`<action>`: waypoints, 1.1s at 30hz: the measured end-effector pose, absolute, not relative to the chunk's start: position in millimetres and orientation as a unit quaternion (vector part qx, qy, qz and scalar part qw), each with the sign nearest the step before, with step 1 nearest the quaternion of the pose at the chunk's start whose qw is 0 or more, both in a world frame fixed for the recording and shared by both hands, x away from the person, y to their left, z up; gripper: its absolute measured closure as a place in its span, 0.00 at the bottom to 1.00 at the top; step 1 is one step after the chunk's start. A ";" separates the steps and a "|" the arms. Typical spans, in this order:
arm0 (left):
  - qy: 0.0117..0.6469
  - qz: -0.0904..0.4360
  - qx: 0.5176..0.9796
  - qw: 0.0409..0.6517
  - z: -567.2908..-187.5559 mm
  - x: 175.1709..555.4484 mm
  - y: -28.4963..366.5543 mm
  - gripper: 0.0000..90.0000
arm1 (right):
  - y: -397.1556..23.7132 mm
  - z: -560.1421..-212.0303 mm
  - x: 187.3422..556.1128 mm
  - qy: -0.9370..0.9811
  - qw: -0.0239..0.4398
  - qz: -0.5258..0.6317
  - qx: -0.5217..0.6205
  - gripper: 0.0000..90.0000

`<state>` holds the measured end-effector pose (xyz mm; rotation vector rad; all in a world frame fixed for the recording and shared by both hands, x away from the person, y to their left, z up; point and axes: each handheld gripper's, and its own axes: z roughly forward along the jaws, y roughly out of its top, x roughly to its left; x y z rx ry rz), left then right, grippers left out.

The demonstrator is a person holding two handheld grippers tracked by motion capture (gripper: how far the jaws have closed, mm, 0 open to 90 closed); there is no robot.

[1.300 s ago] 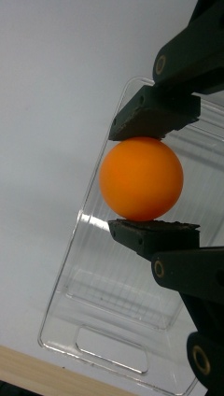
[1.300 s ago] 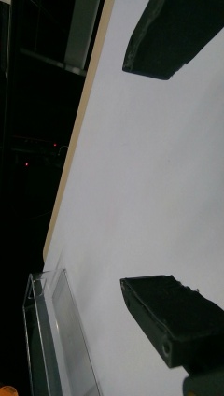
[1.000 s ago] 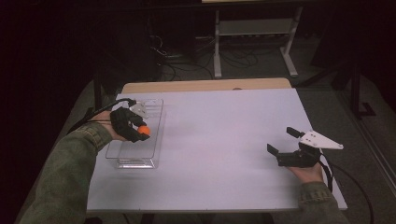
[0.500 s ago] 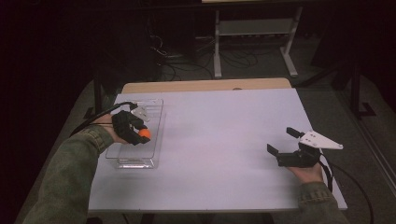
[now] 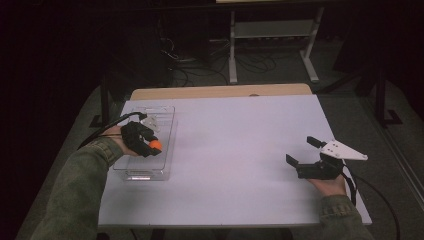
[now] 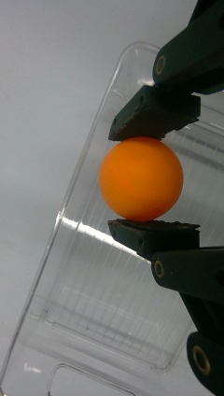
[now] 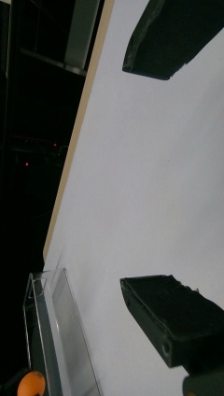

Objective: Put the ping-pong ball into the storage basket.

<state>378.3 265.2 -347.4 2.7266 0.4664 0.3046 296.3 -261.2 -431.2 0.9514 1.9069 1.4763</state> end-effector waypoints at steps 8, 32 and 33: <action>0.177 0.103 0.962 0.182 -357.0 382.2 269.3 0.56 | -261.3 -431.3 296.4 0.708 0.271 0.548 0.353 0.00; 0.172 0.097 0.965 0.172 -372.6 384.8 264.3 0.56 | -260.8 -432.2 296.0 0.711 0.268 0.545 0.354 0.00; 0.173 0.096 0.965 0.173 -373.0 384.9 263.8 0.56 | -260.9 -432.3 296.0 0.711 0.268 0.545 0.354 0.00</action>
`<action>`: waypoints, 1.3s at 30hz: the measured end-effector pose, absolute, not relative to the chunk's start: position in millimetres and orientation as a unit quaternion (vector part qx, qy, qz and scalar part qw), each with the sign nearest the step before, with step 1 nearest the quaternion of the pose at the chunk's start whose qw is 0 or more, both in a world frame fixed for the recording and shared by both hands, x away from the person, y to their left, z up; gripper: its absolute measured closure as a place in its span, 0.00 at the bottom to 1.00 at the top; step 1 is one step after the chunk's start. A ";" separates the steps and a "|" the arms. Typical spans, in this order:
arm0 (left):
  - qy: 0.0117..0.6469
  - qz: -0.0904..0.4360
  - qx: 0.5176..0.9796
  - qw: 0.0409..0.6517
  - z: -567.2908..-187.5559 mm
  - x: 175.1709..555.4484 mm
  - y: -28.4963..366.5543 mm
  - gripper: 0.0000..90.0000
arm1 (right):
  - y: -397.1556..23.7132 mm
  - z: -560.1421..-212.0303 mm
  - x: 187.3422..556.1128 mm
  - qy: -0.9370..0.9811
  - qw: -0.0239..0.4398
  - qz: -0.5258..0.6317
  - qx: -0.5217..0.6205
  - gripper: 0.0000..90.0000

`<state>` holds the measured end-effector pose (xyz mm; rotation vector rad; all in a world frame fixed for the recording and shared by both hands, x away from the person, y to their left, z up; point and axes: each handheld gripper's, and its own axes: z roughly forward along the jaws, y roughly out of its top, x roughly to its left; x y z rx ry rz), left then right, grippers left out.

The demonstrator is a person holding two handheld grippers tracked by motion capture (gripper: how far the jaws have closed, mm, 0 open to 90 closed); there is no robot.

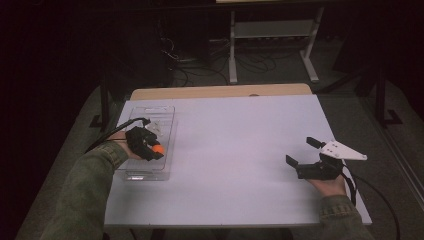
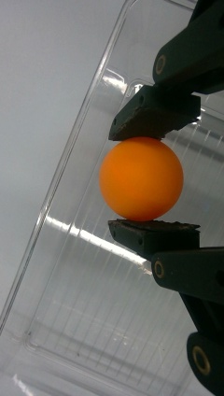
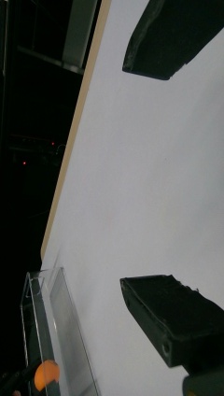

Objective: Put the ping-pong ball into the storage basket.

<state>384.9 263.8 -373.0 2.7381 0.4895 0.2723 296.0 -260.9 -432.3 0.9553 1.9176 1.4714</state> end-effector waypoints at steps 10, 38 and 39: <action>0.172 0.092 0.967 0.161 -377.6 386.7 261.0 0.56 | -260.9 -432.3 295.7 0.711 0.267 0.545 0.354 0.00; 0.194 0.125 0.953 0.195 -349.1 378.7 270.1 0.18 | -259.2 -432.8 295.8 0.715 0.263 0.545 0.350 0.00; 0.194 0.126 0.952 0.199 -347.7 378.3 270.8 0.18 | -259.2 -432.7 295.7 0.715 0.263 0.545 0.351 0.00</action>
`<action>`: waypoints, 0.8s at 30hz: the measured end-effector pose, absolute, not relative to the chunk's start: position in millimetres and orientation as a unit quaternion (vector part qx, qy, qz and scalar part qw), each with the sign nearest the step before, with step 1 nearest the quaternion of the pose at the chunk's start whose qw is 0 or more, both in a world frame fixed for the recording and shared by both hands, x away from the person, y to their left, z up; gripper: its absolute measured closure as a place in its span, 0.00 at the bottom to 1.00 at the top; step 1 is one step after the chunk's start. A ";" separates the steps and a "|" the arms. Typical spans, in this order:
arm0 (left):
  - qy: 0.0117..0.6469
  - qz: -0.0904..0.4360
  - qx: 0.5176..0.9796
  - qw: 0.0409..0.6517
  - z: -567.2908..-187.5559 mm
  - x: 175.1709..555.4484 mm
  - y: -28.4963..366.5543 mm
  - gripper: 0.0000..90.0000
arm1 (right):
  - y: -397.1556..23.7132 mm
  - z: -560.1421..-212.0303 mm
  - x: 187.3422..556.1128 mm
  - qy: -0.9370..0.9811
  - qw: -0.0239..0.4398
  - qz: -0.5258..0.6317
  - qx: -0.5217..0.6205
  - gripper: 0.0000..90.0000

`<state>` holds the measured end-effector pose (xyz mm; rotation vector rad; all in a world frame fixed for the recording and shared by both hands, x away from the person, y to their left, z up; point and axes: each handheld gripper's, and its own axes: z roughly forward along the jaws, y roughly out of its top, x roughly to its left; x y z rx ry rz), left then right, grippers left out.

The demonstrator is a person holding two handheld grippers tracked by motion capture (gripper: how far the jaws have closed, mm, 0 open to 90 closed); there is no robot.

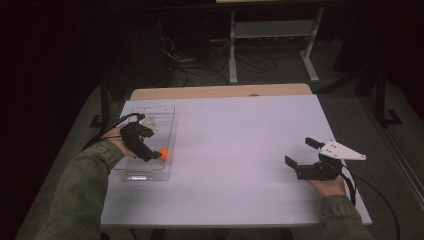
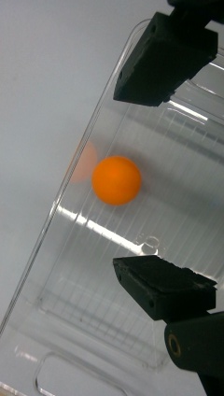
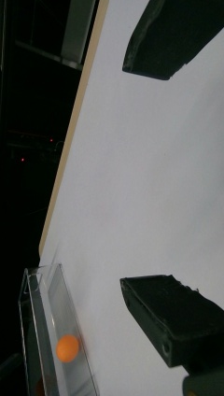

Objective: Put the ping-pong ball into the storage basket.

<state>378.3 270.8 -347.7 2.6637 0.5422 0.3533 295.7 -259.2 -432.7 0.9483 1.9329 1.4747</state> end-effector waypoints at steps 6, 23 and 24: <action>0.197 0.124 0.943 0.237 -337.4 375.5 275.5 0.12 | -259.5 -432.3 295.2 0.713 0.264 0.546 0.351 0.00; 0.190 0.138 0.930 0.283 -330.7 365.3 273.6 0.00 | -261.4 -430.5 294.4 0.710 0.268 0.549 0.351 0.00; 0.189 0.139 0.930 0.284 -330.3 365.0 274.0 0.00 | -261.5 -430.4 294.3 0.710 0.268 0.549 0.351 0.00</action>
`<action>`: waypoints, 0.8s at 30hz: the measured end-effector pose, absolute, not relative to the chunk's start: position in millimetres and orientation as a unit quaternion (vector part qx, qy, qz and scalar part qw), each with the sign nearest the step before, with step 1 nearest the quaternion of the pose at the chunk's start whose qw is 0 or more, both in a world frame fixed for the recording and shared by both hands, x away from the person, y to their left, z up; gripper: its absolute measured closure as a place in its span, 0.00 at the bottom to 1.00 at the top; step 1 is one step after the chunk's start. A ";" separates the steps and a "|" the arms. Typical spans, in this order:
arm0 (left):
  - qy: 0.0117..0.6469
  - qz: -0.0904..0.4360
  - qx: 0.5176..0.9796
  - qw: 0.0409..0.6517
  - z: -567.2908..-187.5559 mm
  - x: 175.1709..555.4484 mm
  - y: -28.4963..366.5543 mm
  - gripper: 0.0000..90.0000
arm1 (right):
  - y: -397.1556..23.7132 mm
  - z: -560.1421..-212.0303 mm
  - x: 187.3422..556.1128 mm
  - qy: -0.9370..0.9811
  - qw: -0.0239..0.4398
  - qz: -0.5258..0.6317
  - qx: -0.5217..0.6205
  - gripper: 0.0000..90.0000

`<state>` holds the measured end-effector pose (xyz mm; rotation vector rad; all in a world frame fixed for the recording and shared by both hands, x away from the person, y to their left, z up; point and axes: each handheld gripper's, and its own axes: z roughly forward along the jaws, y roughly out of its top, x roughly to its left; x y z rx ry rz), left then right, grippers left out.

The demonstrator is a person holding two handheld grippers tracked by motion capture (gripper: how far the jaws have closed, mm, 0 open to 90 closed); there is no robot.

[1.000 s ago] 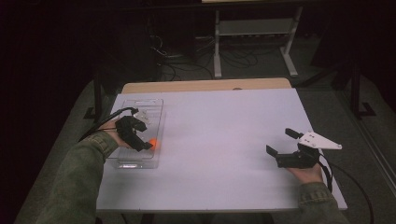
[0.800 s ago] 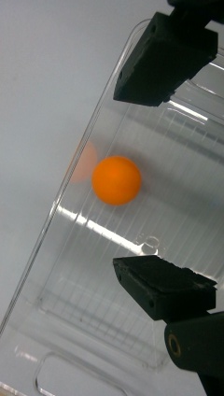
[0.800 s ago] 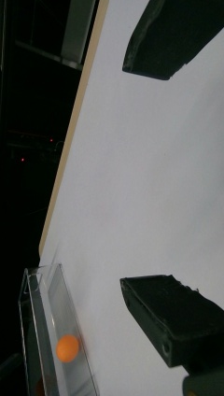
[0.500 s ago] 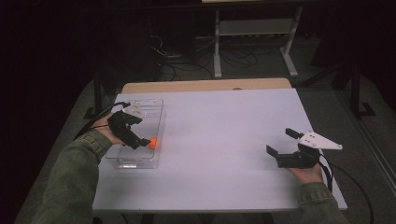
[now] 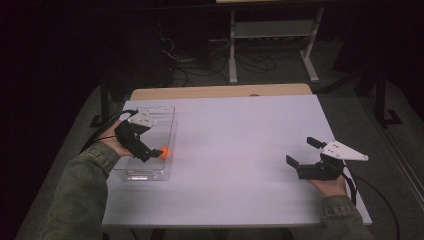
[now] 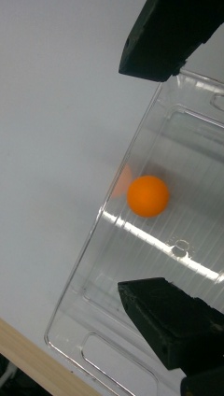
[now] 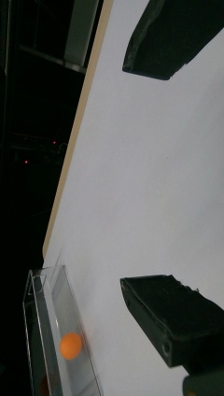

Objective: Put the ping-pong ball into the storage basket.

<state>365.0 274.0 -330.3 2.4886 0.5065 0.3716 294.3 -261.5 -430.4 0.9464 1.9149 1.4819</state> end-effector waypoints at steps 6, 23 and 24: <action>0.207 0.147 0.913 0.320 -329.1 362.3 283.0 0.00 | -262.2 -430.0 293.8 0.708 0.269 0.550 0.351 0.00; 0.217 0.159 0.891 0.366 -339.0 347.8 293.7 0.00 | -261.9 -430.7 294.1 0.709 0.268 0.548 0.352 0.00; 0.218 0.163 0.890 0.367 -339.3 347.3 294.0 0.00 | -261.8 -430.6 294.1 0.709 0.268 0.548 0.352 0.00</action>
